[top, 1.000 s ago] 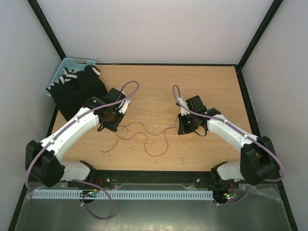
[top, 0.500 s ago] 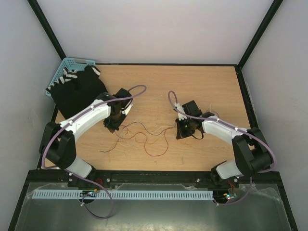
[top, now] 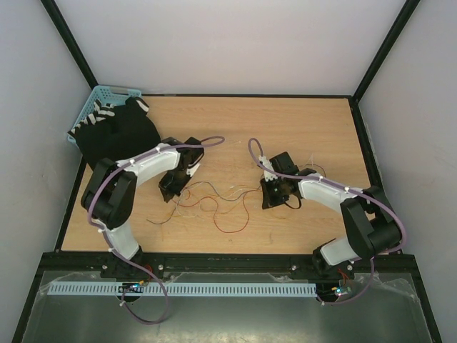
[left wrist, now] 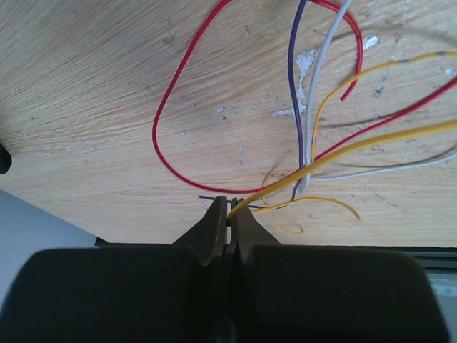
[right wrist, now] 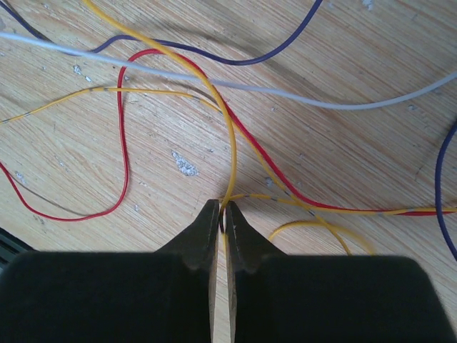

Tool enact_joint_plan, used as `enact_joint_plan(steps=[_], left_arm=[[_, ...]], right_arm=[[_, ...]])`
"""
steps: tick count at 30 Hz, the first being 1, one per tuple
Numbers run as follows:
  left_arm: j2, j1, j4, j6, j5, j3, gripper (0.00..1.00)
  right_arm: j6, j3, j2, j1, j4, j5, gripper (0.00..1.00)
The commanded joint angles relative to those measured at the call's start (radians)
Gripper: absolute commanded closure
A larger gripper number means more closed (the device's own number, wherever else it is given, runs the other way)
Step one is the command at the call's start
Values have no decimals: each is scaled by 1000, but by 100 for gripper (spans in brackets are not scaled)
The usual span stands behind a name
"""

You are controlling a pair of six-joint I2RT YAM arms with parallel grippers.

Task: Zip-tie the wires
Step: Place the cable at the center of the board.

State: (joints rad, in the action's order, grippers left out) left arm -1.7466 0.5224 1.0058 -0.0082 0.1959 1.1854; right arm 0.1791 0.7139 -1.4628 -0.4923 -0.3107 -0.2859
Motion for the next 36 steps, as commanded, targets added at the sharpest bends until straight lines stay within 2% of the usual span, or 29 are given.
enact_joint_plan(steps=[1, 6, 12, 16, 20, 22, 32, 36], left_arm=[[-42, 9, 27, -10, 33, 30, 100], [-80, 45, 19, -20, 51, 50, 100], [-117, 63, 7, -26, 62, 60, 99], [-126, 64, -2, -22, 61, 60, 81], [-123, 64, -7, -12, 64, 59, 63], [-113, 63, -7, -7, 73, 57, 58], [32, 31, -6, 29, 38, 69, 18], [116, -10, -5, 52, -4, 92, 4]], right_arm=[[-5, -4, 17, -5, 12, 3, 81], [-6, 5, 53, -5, -10, 18, 72], [-7, 29, 129, -5, -57, 75, 54], [-6, 60, 174, -5, -87, 89, 49], [-1, 90, 204, -5, -111, 88, 36], [0, 99, 221, -6, -118, 93, 32], [39, 149, 268, -5, -122, 141, 19], [71, 156, 286, -5, -57, 198, 15]])
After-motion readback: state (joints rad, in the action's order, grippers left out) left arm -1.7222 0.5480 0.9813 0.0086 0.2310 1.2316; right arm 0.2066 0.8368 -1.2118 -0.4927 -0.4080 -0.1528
